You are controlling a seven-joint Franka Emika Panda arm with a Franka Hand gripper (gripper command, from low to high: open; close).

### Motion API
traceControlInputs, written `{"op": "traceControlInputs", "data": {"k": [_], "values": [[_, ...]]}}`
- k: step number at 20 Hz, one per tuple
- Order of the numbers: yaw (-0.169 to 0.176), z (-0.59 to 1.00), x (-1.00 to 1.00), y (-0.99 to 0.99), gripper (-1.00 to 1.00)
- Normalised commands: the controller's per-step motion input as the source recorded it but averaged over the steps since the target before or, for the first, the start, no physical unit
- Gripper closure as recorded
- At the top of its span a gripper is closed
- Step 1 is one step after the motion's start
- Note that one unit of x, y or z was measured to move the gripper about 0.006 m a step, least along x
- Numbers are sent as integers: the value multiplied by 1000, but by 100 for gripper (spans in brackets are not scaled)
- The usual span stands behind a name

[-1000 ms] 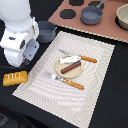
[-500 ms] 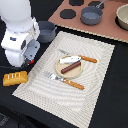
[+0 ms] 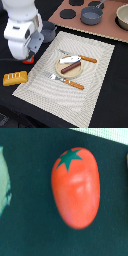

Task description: Interact with the objects in diverse but meaningful ways.

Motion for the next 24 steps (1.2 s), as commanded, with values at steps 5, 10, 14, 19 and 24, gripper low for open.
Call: {"op": "traceControlInputs", "data": {"k": [5,10,14,19,24], "values": [[0,344,-85,585,-100],[0,76,8,456,-100],[0,-14,0,244,-100],[-7,387,385,507,-100],[-48,660,755,493,-100]]}}
